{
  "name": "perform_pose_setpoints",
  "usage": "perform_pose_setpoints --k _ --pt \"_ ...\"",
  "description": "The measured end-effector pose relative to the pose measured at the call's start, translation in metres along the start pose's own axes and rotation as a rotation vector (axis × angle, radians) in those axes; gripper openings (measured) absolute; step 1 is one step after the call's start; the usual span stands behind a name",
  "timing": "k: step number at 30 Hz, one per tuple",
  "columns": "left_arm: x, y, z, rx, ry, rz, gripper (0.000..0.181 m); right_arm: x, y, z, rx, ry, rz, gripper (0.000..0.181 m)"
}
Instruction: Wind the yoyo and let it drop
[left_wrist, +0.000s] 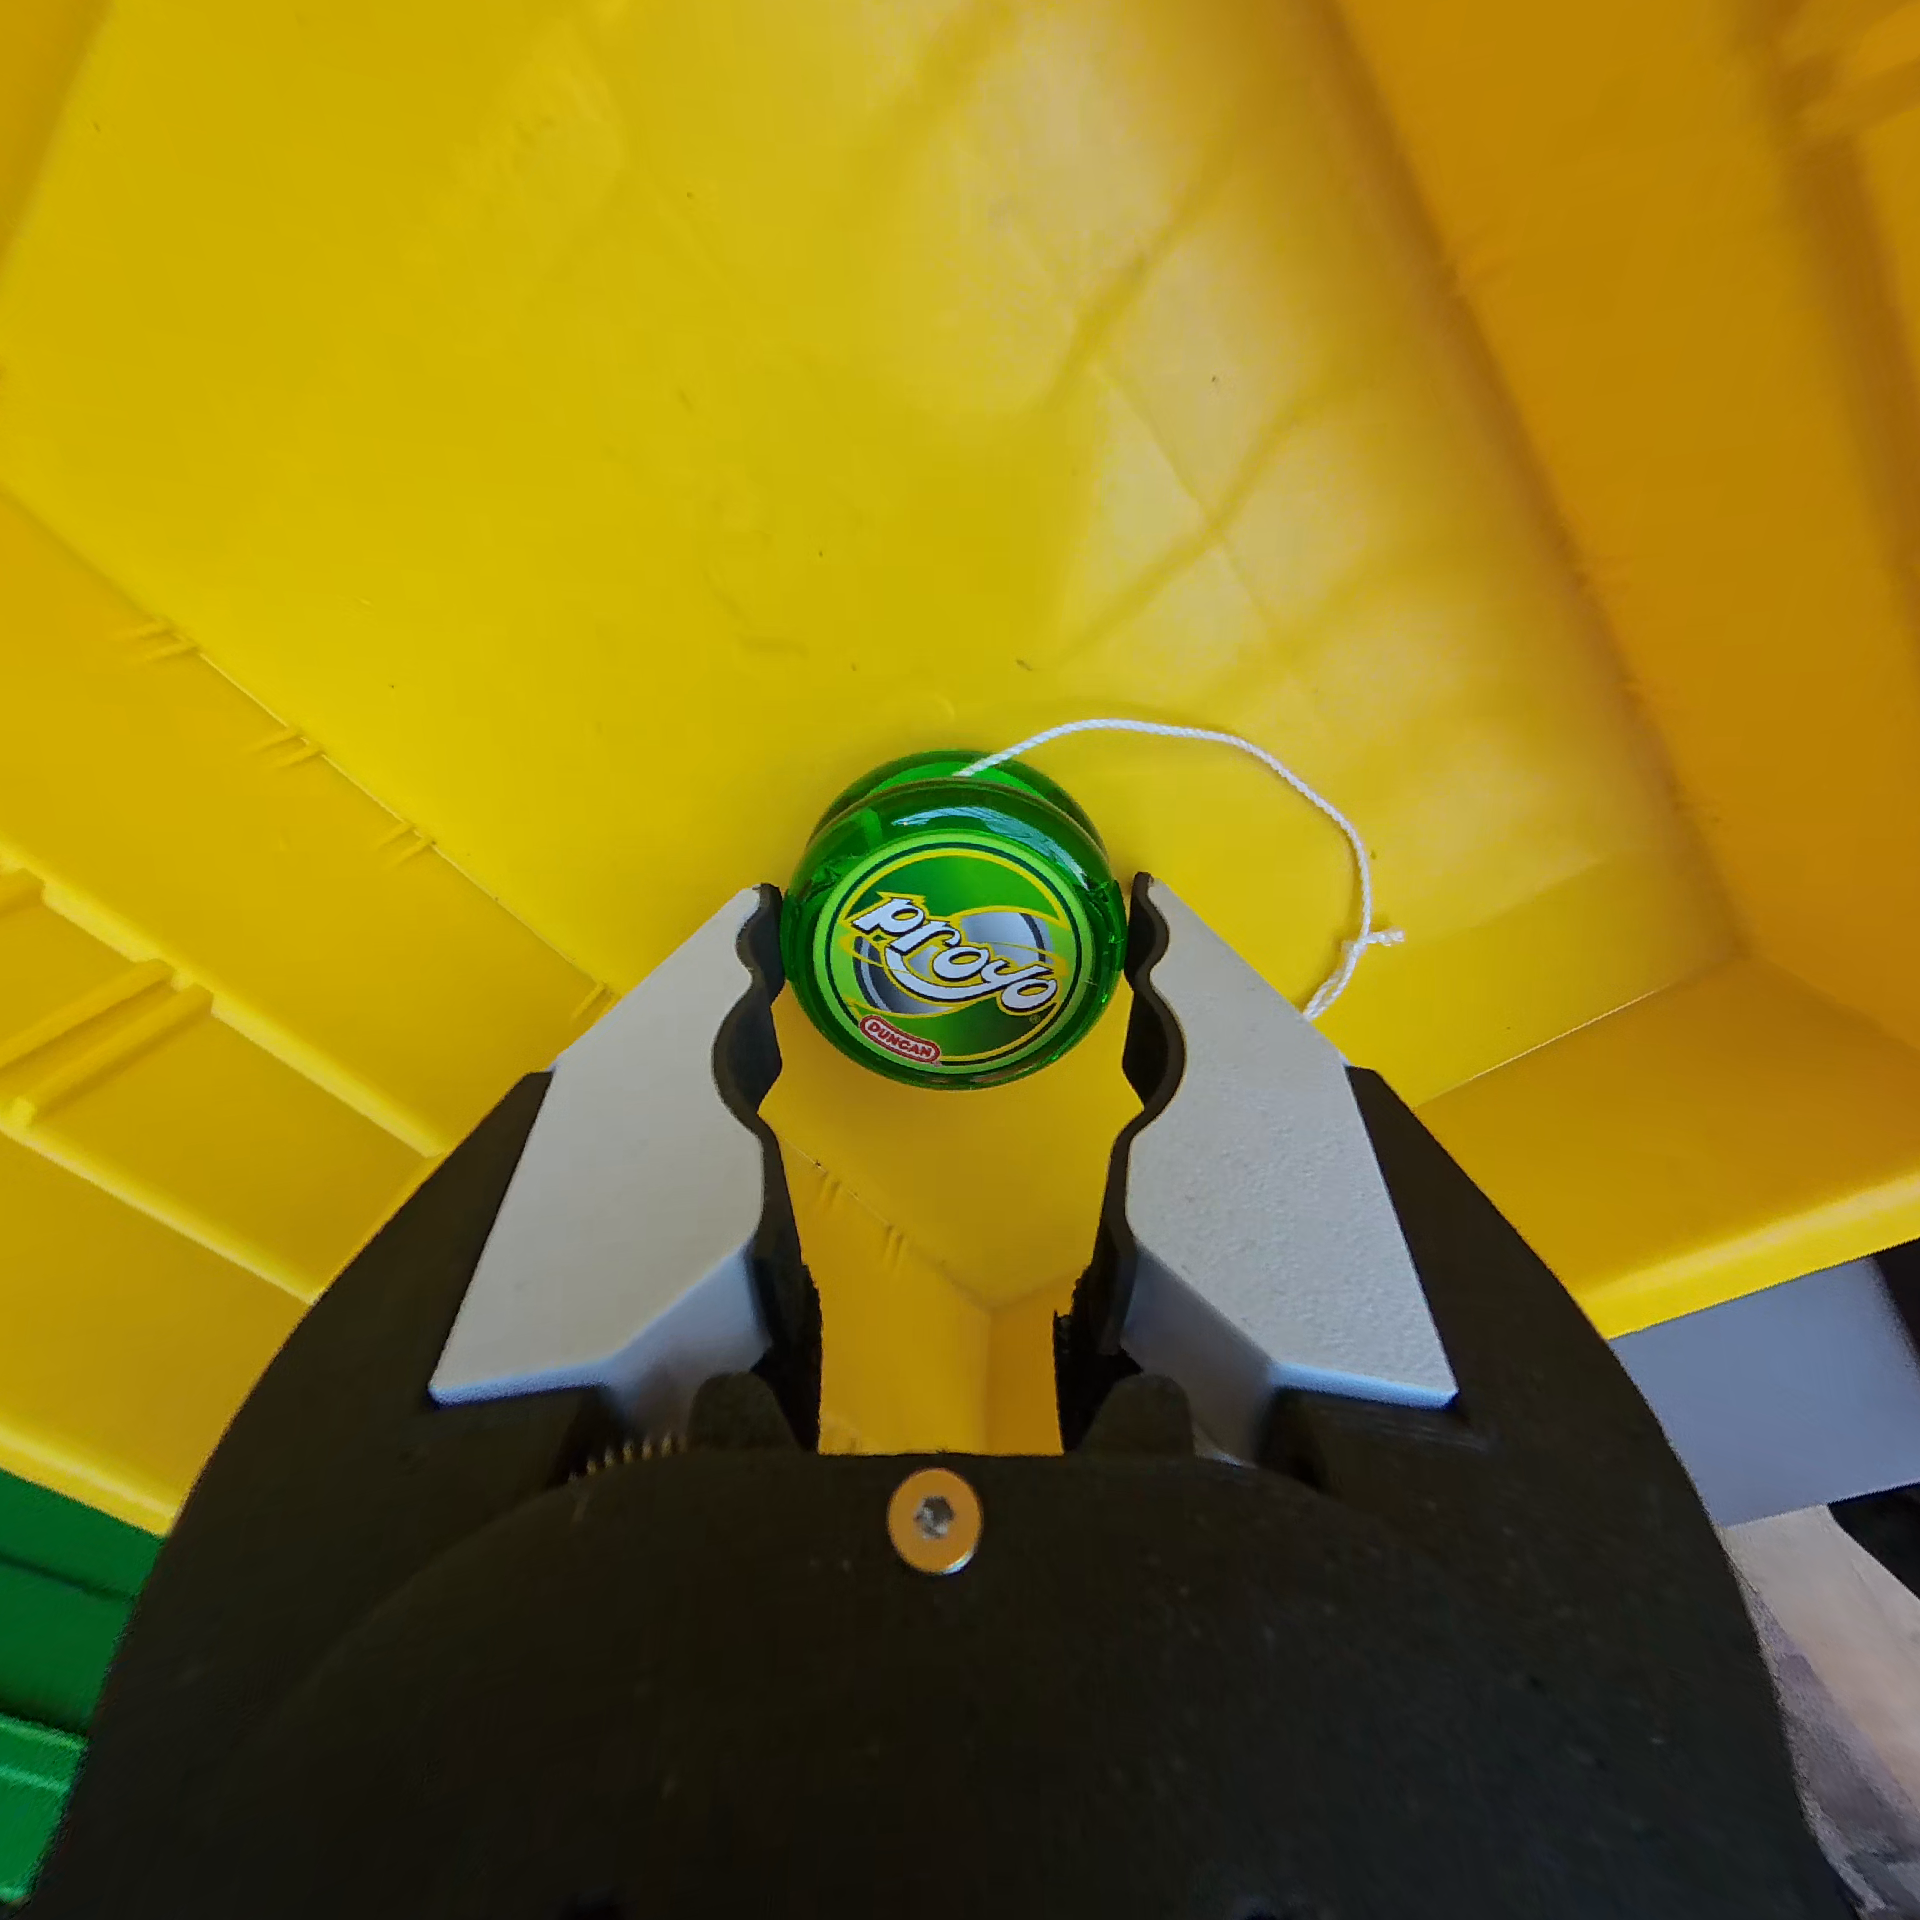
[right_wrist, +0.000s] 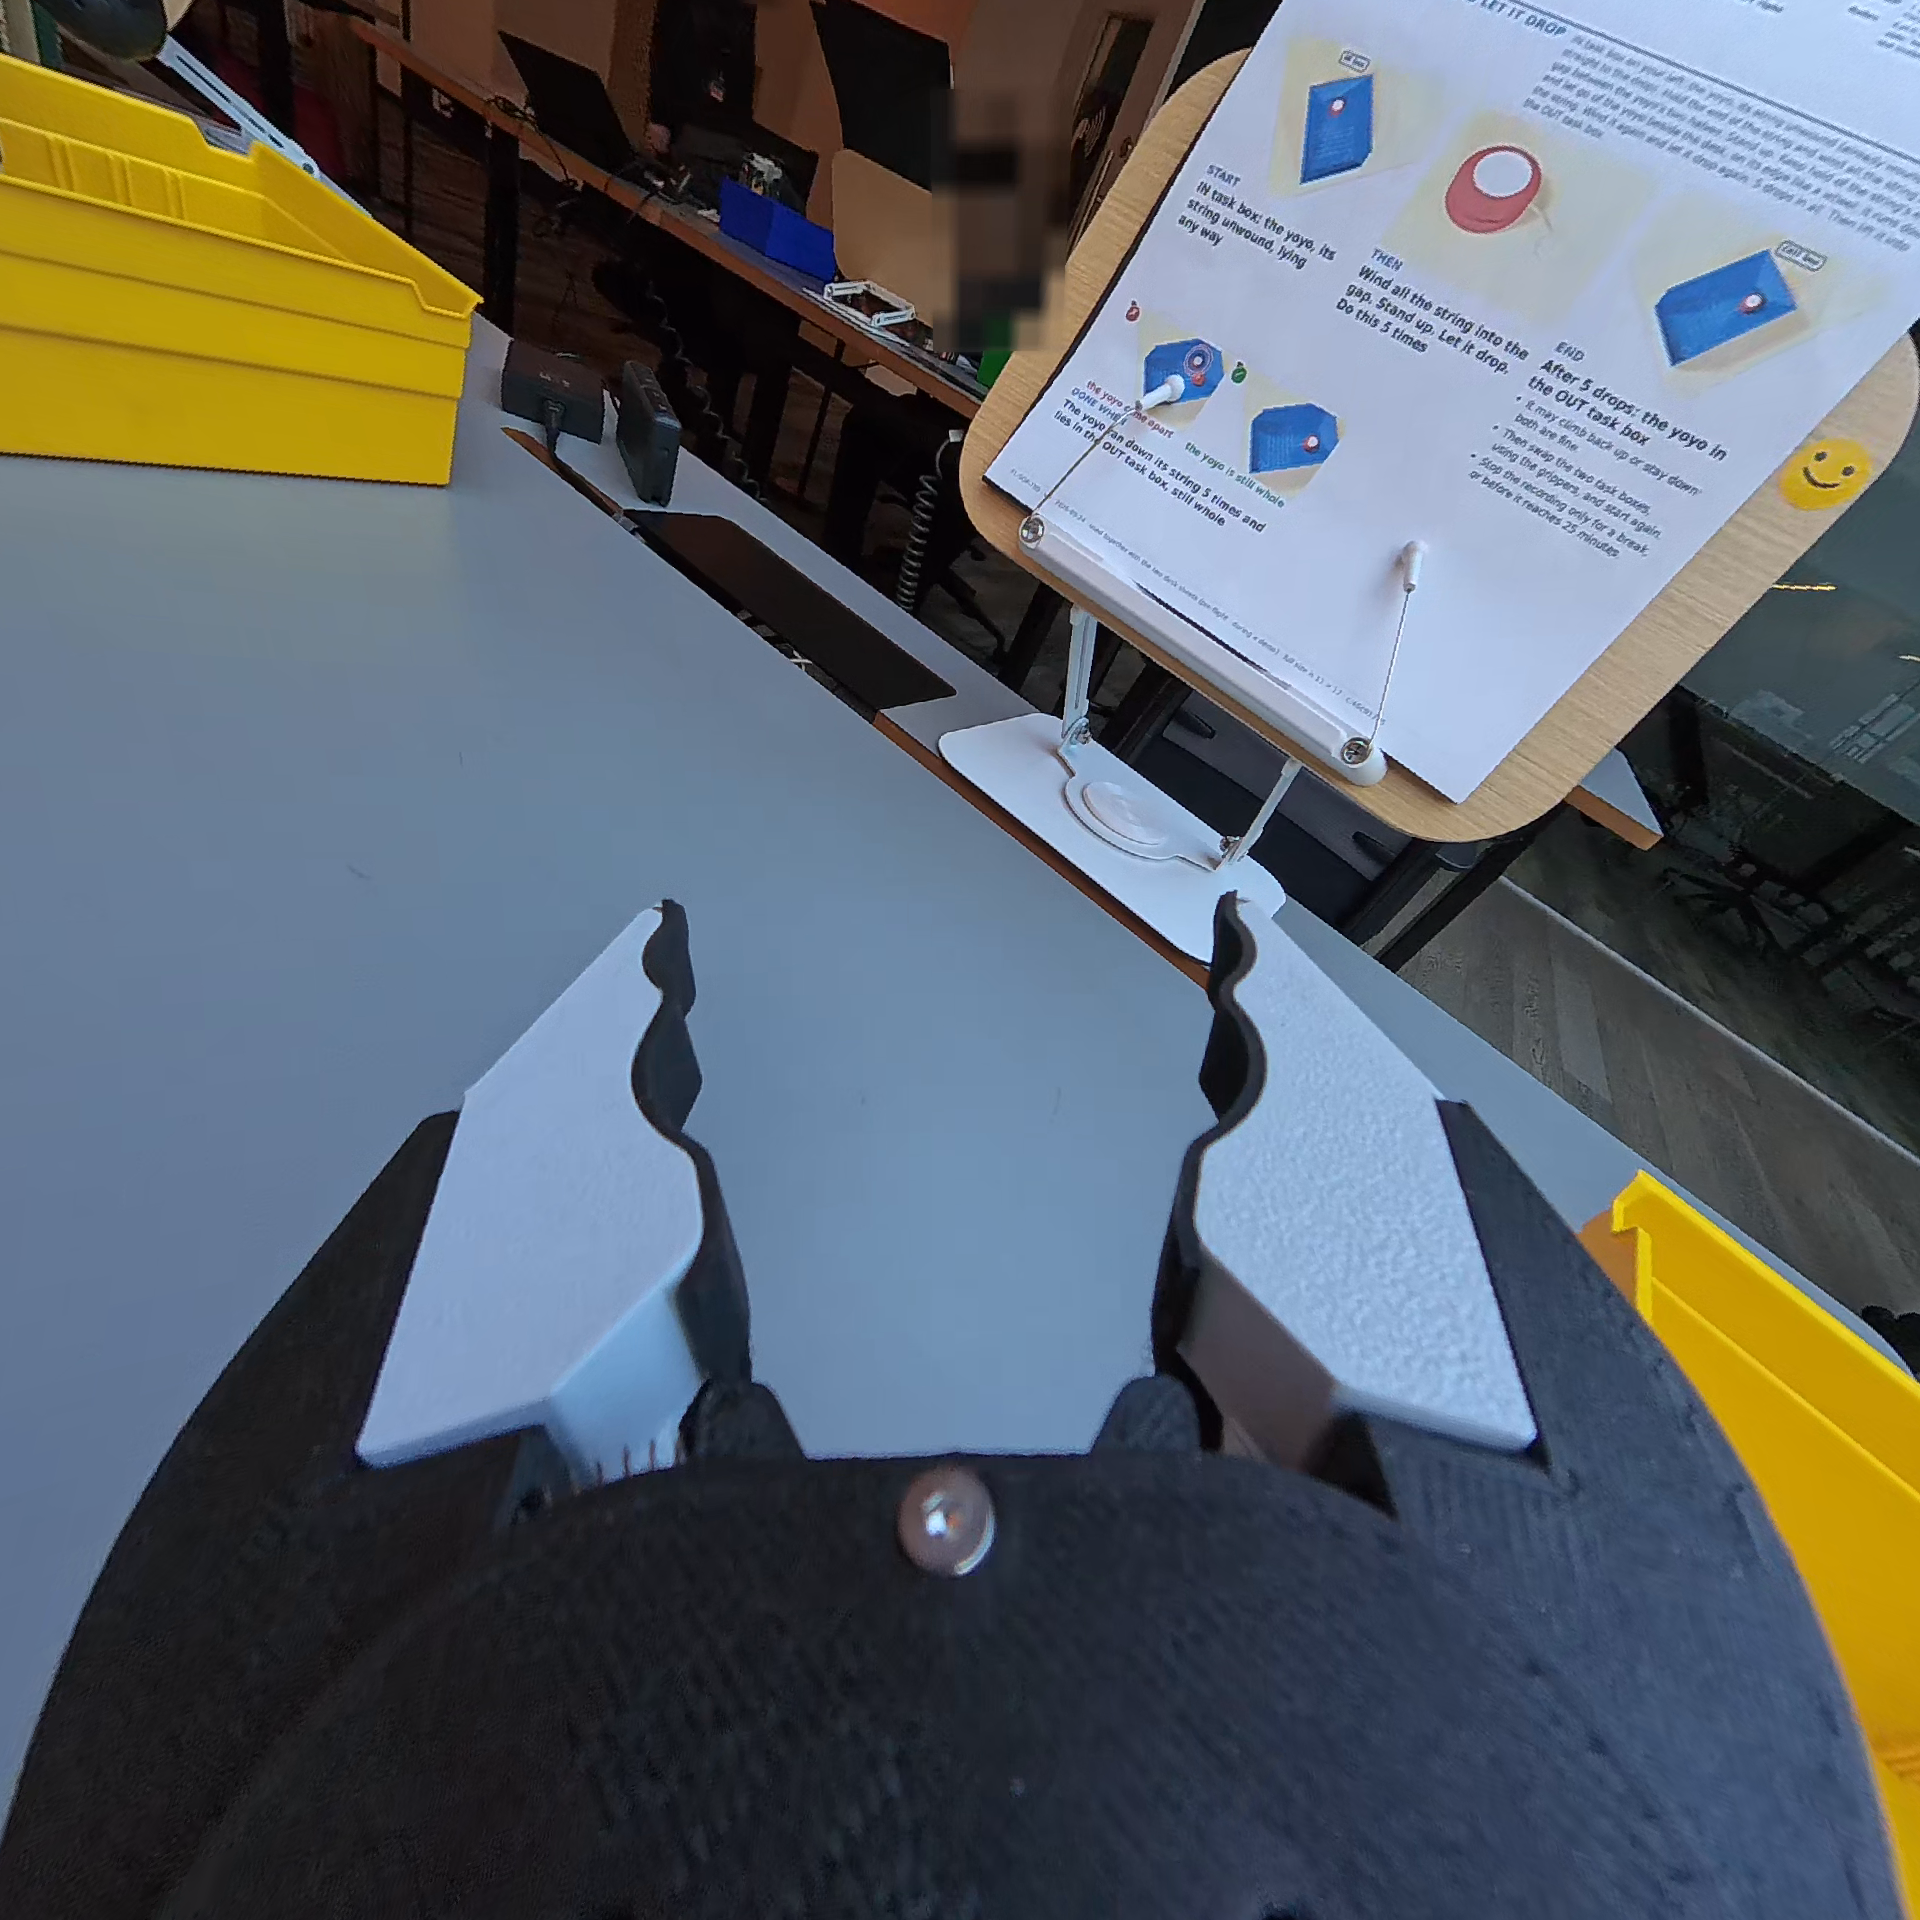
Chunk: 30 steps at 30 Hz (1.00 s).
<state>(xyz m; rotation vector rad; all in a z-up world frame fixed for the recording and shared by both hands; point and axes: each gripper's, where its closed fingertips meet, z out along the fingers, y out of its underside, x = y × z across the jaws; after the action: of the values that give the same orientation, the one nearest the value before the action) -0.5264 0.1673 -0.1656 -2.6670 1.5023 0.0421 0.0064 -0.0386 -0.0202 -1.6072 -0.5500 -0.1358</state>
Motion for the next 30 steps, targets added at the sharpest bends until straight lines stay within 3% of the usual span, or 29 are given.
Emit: perform_pose_setpoints --k 16,30 --pt "-0.010 0.019 -0.011 -0.078 -0.110 0.000 0.065 -0.006 -0.002 0.000 0.003 -0.022 -0.018 0.098" --pt "-0.036 0.015 -0.064 -0.026 -0.340 -0.063 0.065 -0.010 -0.007 -0.002 0.019 -0.034 -0.026 0.098"
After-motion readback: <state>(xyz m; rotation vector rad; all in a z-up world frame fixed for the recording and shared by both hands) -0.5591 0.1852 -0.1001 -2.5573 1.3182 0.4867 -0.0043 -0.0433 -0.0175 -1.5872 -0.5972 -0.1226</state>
